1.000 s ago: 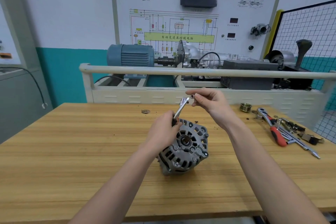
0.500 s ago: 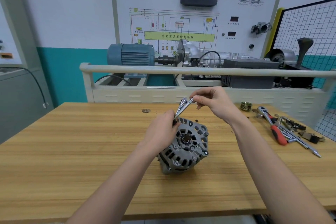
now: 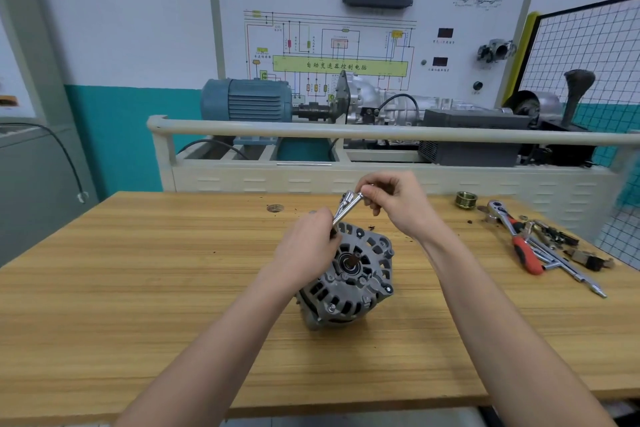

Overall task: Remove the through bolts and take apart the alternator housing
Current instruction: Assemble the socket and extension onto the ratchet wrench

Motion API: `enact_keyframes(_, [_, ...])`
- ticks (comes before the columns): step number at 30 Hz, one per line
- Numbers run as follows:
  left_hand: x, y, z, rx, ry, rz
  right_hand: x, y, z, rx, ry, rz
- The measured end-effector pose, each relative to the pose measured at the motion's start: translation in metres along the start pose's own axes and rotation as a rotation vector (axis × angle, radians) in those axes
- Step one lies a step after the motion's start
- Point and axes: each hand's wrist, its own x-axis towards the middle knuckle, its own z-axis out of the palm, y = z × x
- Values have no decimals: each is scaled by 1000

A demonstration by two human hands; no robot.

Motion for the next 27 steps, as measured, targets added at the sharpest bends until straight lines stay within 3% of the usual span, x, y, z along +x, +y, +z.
enact_keyframes(7, [1,5,0,-39,19,-3,1,-3,1,72,56,-35])
enact_keyframes(10, [1,7,-2,-228,-13,-14,-2,-4,4,207,72,-63])
enact_keyframes(14, [-1,9,-3,-631,-130,-92,3,0,3,498,256,249])
enact_keyframes(17, [-2,8,-3,-739,-159,-84,4,5,14,205,149,517])
enact_keyframes(19, [-1,8,-3,-804,-167,-53,5,3,25,362,127,570])
enact_keyframes(23, [-3,3,-5,-1032,-214,-55,7,-5,30,914,175,474])
enact_keyframes(25, [-3,-1,-8,-1109,-242,-107,7,-7,29,994,210,392])
enact_keyframes(27, [-3,-6,-11,-1041,-228,-179,7,-10,28,978,281,340])
